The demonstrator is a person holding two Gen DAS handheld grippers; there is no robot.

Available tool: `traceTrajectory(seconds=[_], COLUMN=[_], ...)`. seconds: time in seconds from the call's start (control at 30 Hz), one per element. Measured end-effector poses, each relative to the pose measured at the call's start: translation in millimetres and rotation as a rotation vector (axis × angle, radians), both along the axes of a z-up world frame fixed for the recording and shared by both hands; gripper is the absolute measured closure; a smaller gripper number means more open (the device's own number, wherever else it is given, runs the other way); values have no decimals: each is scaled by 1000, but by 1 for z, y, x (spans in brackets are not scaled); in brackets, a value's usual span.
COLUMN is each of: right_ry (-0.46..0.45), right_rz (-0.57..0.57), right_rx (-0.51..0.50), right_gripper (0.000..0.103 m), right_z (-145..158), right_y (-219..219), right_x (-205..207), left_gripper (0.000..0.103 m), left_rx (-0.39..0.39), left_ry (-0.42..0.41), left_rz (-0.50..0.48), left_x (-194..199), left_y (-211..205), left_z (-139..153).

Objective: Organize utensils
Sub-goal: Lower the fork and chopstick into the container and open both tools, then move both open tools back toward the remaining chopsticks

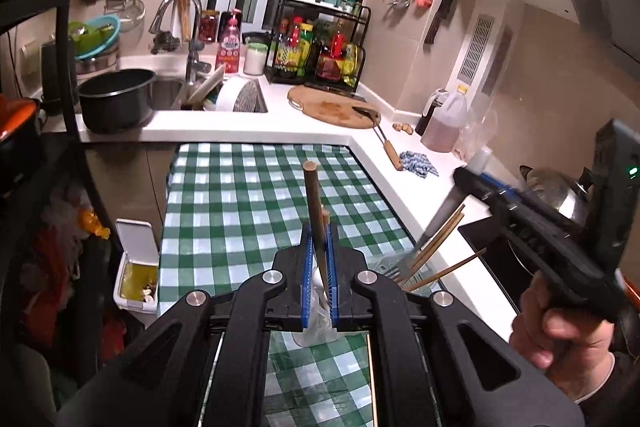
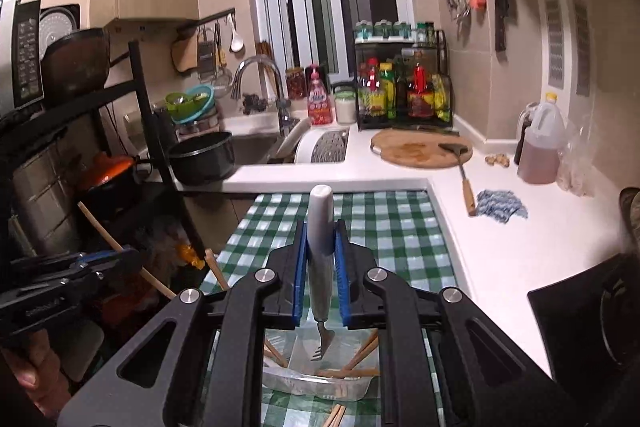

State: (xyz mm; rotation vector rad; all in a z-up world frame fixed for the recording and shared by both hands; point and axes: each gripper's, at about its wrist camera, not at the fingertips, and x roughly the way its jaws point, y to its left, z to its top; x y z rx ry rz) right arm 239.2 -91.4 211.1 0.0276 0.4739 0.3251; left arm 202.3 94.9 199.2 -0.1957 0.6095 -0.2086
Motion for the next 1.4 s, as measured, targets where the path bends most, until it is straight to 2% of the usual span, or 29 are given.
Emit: traceTrajectory(seconds=[0.23, 0.43, 0.5, 0.53, 0.57, 0.6, 0.67, 0.87, 1.07, 1.17, 1.4], right_ry=[81, 119, 145, 155, 161, 156, 143, 35, -57, -73, 3], right_rz=[30, 30, 43, 46, 43, 27, 10, -46, -75, -94, -150], right_rx=[-40, -67, -85, -97, -114, -136, -148, -138, -98, -80, -30], right_gripper=[90, 90, 86, 80, 65, 61, 61, 61, 61, 61, 62], right_z=[-37, -51, -55, -56, -56, -54, -46, -15, -3, -14, -75], right_y=[16, 19, 21, 22, 22, 22, 18, -5, -26, -33, -44], right_x=[14, 18, 19, 20, 20, 17, 12, -22, -78, -107, -158], left_gripper=[96, 96, 95, 93, 80, 67, 65, 64, 65, 65, 65], left_rx=[-1, 0, 4, 5, 1, -10, -23, -42, 16, 49, 91], left_ry=[42, 67, 77, 81, 79, 64, 29, -79, -135, -153, -184], left_rz=[-15, -34, -50, -52, -49, -37, -23, -2, 20, 25, 40], left_x=[9, 17, 20, 21, 22, 20, 15, -9, -35, -52, -97], left_y=[-4, -10, -14, -15, -14, -11, -8, -4, -14, -21, -27], left_z=[-17, -30, -34, -35, -36, -33, -26, -2, 3, -2, -30])
